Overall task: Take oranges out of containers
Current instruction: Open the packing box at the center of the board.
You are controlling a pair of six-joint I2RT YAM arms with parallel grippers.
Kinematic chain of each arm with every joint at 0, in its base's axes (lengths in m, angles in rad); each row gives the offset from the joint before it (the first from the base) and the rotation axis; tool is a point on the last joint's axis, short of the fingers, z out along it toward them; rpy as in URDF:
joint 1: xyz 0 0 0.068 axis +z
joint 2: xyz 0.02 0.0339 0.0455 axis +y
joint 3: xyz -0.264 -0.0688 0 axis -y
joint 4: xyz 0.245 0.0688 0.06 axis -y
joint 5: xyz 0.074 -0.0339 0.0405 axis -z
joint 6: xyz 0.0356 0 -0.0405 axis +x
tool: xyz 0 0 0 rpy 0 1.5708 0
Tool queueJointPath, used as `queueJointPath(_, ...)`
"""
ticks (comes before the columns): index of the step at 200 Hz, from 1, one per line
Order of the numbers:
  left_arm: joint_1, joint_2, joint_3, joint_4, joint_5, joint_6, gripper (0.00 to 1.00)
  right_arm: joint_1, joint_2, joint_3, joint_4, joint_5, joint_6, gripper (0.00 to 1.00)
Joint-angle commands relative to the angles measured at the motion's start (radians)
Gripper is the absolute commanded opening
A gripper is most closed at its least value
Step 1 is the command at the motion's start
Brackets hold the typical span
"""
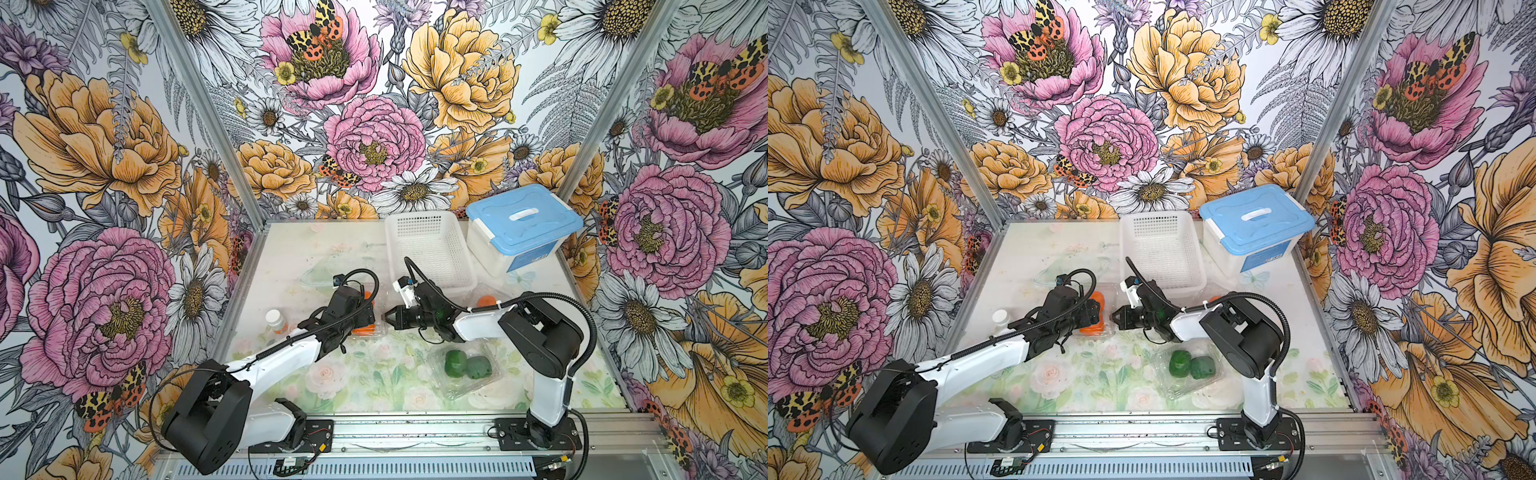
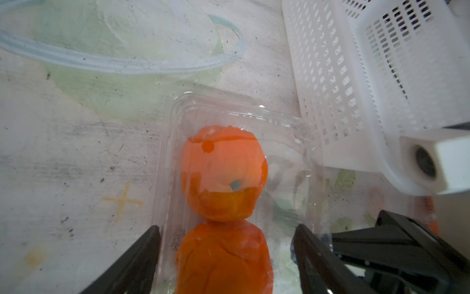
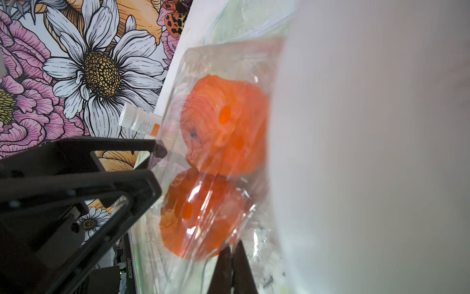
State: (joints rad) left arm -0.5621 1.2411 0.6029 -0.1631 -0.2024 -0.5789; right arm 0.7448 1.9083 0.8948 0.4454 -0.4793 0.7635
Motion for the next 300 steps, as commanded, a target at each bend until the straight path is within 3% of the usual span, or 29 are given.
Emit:
queueJointPath(1,-0.01,-0.046,0.025,-0.036,0.0,-0.011,0.83,0.01,0.006,-0.001,-0.026,0.0,-0.007,0.0)
queueJointPath(59,-0.008,-0.108,0.075,-0.067,-0.064,0.007,0.83,0.009,-0.05,-0.005,-0.085,0.075,-0.014,0.0)
queueJointPath(148,-0.044,-0.243,0.07,-0.138,-0.072,0.008,0.83,0.01,-0.126,-0.012,-0.162,0.135,-0.037,0.0)
queueJointPath(300,-0.124,0.081,0.223,-0.11,-0.08,0.04,0.81,0.009,-0.162,-0.025,-0.067,0.042,0.037,0.0)
